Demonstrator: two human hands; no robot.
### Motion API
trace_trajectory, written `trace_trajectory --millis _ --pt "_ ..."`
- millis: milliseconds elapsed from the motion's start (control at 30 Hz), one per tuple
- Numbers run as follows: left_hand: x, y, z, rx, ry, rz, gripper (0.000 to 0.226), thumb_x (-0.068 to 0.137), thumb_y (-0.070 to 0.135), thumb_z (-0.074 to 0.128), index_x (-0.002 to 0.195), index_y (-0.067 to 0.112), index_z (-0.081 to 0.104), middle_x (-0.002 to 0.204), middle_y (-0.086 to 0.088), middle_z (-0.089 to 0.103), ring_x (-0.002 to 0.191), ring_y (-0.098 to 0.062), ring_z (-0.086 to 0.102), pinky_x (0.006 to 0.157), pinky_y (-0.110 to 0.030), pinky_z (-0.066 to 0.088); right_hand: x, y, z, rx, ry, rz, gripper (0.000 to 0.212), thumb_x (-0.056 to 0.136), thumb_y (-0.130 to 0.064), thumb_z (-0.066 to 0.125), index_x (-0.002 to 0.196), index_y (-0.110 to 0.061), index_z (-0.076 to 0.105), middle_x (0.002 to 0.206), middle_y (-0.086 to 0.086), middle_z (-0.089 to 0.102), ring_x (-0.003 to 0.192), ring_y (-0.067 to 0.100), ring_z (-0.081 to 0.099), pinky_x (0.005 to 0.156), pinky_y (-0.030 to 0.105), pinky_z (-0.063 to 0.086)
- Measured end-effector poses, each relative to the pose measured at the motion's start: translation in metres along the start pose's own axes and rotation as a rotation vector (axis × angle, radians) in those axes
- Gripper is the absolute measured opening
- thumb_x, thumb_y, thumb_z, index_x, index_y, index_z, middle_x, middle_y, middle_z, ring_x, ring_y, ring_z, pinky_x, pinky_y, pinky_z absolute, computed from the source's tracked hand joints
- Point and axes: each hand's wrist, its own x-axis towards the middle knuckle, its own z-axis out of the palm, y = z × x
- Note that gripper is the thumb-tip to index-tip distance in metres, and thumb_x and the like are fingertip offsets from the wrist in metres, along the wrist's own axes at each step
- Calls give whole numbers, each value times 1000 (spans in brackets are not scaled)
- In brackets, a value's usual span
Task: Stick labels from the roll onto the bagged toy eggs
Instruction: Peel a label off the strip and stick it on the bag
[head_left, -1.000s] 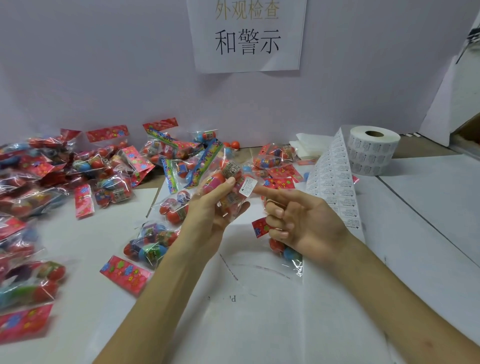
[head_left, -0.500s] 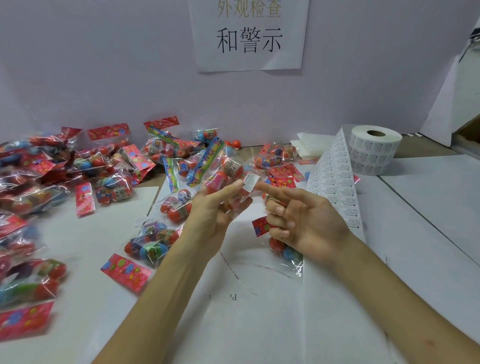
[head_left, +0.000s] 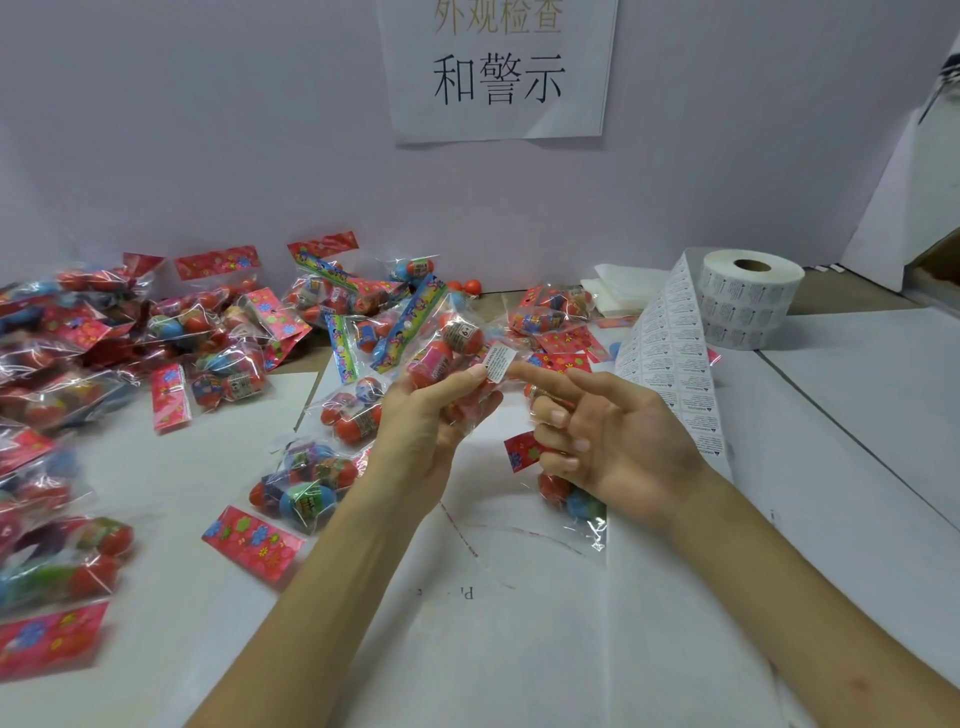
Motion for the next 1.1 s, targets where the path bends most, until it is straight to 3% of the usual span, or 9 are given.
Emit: trace_trajectory --millis 167,300,367,567,667,767,867,1000,1100 --pt "2 -2 -1 72 60 74 63 77 3 79 136 6 58 114 -11 77 103 -27 76 84 -34 62 -1 -1 0 -31 -34 -3 52 94 -32 50 138 -9 62 75 -1 48 57 10 30 55 25 29" --pt "4 -5 -2 303 169 236 44 81 5 83 111 32 65 106 0 78 103 -22 74 89 -35 61 -2 -1 2 -52 -51 -4 52 96 -33 47 140 -8 61 78 0 52 58 11 32 56 26 30" --pt "3 -6 -2 349 189 281 41 81 7 84 105 34 66 103 4 77 100 -16 73 85 -29 60 -3 -1 4 -67 -70 -7 52 98 -32 45 142 -8 58 81 1 54 57 11 35 56 27 31" --pt "2 -8 -1 443 186 324 50 80 1 83 126 10 66 108 -3 74 90 -5 72 73 -17 59 -7 -2 8 -117 -146 7 65 98 -33 44 154 -3 32 92 1 60 59 10 40 57 26 37" --pt "3 -7 -2 386 177 286 46 81 1 82 124 10 67 113 -9 74 104 -21 72 91 -40 62 -7 -2 7 -114 -90 17 80 95 -32 50 157 2 13 90 2 61 58 10 42 56 25 37" --pt "4 -5 -3 365 116 260 44 82 -2 81 117 21 67 112 -7 75 106 -27 72 85 -38 64 -1 1 4 -131 73 -33 72 85 -30 66 147 -4 40 84 2 58 55 11 39 51 23 36" --pt "2 -5 -3 358 -2 206 44 81 -4 80 111 26 67 112 -11 75 102 -30 74 74 -30 62 3 6 4 -452 330 -299 56 80 -24 75 133 -23 59 84 5 57 59 11 49 51 23 45" --pt "-1 -9 0 414 -120 179 52 79 -2 82 122 22 66 112 -12 77 99 -29 76 79 -36 64 1 10 3 -830 449 -482 44 72 -49 79 115 -42 68 107 -7 69 98 17 68 83 38 60" --pt "-3 -11 3 451 -138 156 60 78 1 84 132 18 62 112 -10 77 102 -29 75 85 -42 64 3 11 3 -880 484 -520 34 67 -55 82 99 -50 71 97 -16 70 96 16 70 82 41 62"
